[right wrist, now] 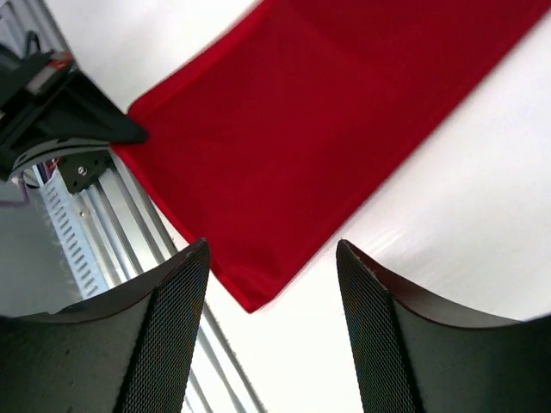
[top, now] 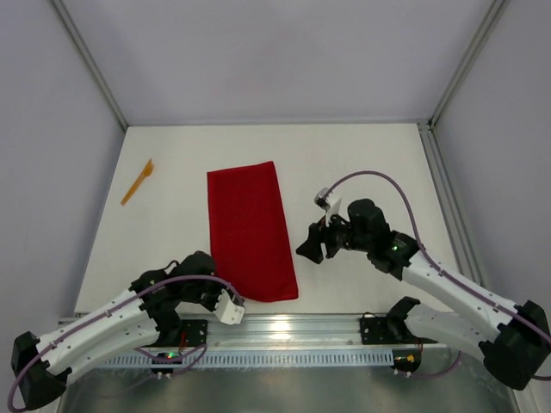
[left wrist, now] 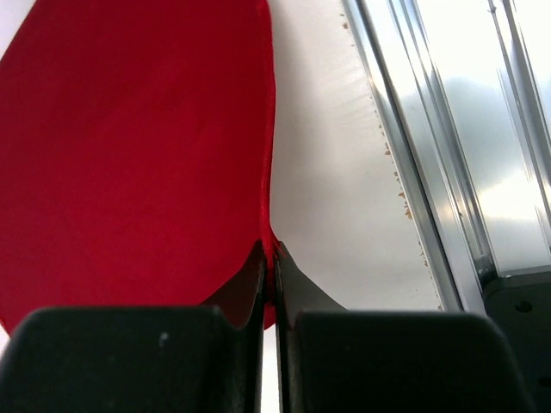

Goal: Fold the napkin into a case and place the utensils inside
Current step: Fold the rectangle-folded napkin.

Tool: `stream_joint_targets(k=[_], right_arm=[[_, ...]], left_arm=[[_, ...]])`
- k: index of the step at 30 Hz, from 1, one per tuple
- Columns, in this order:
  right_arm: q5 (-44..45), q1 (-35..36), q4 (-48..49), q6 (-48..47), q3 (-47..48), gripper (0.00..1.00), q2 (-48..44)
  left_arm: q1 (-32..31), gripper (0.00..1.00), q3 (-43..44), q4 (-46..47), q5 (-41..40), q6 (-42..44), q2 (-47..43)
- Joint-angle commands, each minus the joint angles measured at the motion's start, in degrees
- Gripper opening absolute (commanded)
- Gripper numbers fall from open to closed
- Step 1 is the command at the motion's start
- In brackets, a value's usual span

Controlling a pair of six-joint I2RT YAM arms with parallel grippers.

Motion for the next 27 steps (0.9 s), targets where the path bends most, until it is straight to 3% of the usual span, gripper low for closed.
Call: stream_joint_targets(k=[1, 5, 6, 9, 15, 22, 27], right_arm=[[-0.74, 2.51, 6.68, -16.76, -3.2, 0.65, -9.26], [-1.54, 12.33, 11.01, -36.0, -10.14, 0.66, -17.71], [-1.02, 14.11, 10.41, -46.05, -12.94, 0.66, -17.98], [2.14, 21.23, 5.48, -57.29, -14.47, 0.66, -13.87], [15.15, 35.12, 6.27, -63.98, -12.44, 0.63, 3.0], [17.44, 36.45, 22.07, -63.99, -17.63, 0.57, 8.2], [15.34, 37.06, 22.79, -63.73, -16.66, 0.56, 12.15]], left_arm=[[-0.11, 0.0, 2.42, -2.34, -0.68, -7.1, -3.59], [-0.11, 0.0, 2.95, -4.28, -1.64, -11.49, -8.34], [-0.11, 0.0, 2.77, -4.45, -1.82, -11.85, -9.22], [-0.11, 0.0, 2.07, -5.6, -2.25, -11.86, -11.33], [-0.11, 0.0, 0.84, -4.54, -2.7, -12.38, -13.62], [-0.11, 0.0, 0.92, -4.46, -2.61, -13.52, -14.41], [-0.11, 0.0, 0.57, -4.1, -2.87, -13.88, -14.41]])
